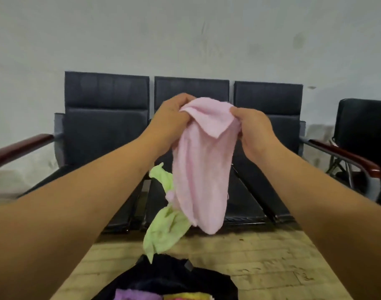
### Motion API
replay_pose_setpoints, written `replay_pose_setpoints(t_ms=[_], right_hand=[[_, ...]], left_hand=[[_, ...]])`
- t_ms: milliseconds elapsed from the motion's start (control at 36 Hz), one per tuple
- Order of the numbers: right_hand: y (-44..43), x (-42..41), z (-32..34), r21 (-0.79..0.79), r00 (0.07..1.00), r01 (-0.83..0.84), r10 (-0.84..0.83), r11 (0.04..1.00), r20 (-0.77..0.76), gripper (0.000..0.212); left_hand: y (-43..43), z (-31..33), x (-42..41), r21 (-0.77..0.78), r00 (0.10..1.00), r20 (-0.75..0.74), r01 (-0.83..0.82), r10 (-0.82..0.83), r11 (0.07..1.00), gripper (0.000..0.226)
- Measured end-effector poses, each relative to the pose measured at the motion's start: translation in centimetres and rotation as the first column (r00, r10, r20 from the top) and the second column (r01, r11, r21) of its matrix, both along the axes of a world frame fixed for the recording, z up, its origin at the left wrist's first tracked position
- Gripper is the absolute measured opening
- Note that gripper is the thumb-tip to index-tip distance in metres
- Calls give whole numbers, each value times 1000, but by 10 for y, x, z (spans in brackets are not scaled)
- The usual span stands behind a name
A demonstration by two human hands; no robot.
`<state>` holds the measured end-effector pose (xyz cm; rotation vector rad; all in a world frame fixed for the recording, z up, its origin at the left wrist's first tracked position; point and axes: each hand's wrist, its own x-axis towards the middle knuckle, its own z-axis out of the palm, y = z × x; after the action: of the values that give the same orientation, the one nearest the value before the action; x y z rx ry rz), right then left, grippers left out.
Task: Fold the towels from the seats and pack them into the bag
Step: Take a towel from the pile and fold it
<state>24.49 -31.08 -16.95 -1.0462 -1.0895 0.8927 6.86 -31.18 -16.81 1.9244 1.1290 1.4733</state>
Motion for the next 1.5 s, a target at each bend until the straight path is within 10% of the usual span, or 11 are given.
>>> replay_pose_setpoints(t_ms=[194,389,556,667,778,972,1111,1500], right_hand=[[-23,5,11,21,955,-273,273,962,-113,15],[-41,10,18,-39,811,-451,428,892,399,38],[-56,19,19,-117,701,-420,403,900,589,14],[-57,17,28,-17,850,-381,357,924,387,18],[-61,7,29,-118,808,-480,490,869,327,30],[-71,1,61,92,910,-224,175,970,376,23],[-78,17,122,208,987,110,-131,972,90,34],[-55,85,87,-28,953,290,-287,956,97,38]], left_hand=[[-28,36,-6,-159,982,103,176,-161,972,20],[-47,44,-13,-358,928,350,256,-125,898,39],[-47,40,-24,-423,993,-10,-108,114,900,48],[-54,43,-24,-354,981,-191,-94,27,931,41],[-65,53,-15,-349,969,-234,-12,-75,937,38],[-75,75,-18,-275,933,-301,114,-198,955,42],[-71,98,-28,-209,886,-420,118,-198,971,18],[-51,58,-87,-321,942,-304,40,-143,946,22]])
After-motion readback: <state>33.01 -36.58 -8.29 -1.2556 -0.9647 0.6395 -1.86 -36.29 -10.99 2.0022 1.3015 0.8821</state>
